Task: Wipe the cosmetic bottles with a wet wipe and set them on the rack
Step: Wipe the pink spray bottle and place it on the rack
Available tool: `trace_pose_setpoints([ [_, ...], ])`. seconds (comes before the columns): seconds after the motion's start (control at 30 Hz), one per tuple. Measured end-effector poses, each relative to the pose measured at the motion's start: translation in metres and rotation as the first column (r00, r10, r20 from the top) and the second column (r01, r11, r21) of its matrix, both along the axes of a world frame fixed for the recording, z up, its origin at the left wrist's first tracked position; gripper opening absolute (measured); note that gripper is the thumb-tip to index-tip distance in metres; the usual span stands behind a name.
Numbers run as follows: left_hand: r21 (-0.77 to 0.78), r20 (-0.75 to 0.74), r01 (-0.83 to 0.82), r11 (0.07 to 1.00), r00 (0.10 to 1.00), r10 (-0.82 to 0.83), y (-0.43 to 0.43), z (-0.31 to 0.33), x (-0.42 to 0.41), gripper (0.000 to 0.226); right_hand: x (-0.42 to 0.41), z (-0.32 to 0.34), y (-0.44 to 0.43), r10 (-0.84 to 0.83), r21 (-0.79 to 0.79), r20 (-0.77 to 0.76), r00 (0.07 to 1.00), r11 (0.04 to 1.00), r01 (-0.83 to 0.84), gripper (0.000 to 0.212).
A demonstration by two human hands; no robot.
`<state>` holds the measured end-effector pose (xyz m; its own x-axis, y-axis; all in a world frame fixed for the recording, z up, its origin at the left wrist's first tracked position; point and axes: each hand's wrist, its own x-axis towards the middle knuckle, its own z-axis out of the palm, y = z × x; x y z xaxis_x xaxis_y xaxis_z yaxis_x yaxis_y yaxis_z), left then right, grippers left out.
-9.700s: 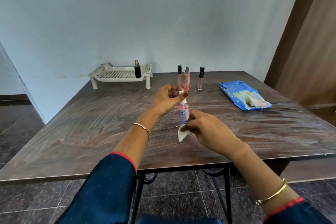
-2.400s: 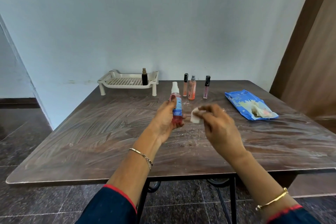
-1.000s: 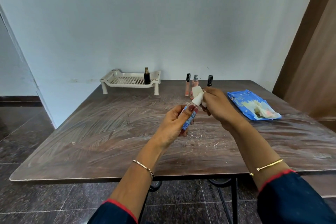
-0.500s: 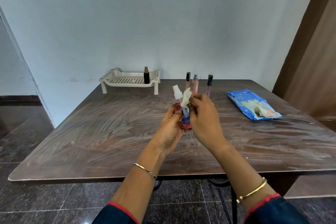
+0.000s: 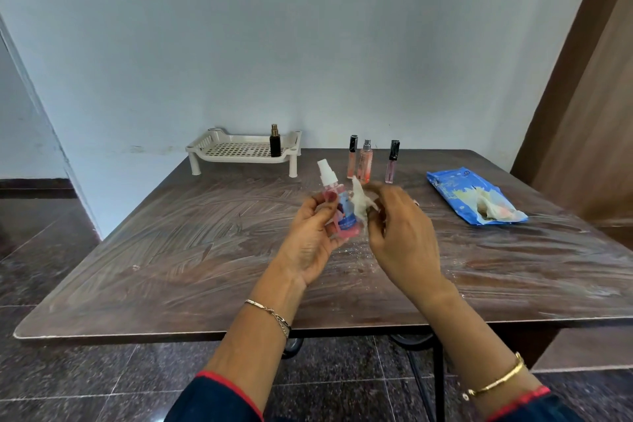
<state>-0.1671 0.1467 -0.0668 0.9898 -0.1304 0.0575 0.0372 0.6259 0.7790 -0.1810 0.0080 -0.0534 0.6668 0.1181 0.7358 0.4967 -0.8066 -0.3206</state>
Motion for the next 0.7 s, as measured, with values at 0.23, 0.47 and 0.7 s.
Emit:
trace_pose_setpoints([
  [0.23,-0.134,-0.004,-0.016,0.991,1.0,0.016,-0.006,0.0,-0.003,0.048,0.008,0.007,0.022,0.052,-0.269,0.08,0.995,0.963,-0.029,0.027],
  [0.47,-0.16,-0.065,-0.123,0.979,0.991,0.114,0.016,0.002,0.004,0.051,-0.003,-0.012,0.011,0.096,-0.502,0.161,0.982,0.865,-0.002,0.024],
  [0.7,0.007,-0.019,-0.221,0.975,0.975,0.221,0.036,0.026,0.016,0.034,0.012,-0.017,0.007,0.081,-0.219,-0.055,0.995,0.971,-0.092,0.021],
])
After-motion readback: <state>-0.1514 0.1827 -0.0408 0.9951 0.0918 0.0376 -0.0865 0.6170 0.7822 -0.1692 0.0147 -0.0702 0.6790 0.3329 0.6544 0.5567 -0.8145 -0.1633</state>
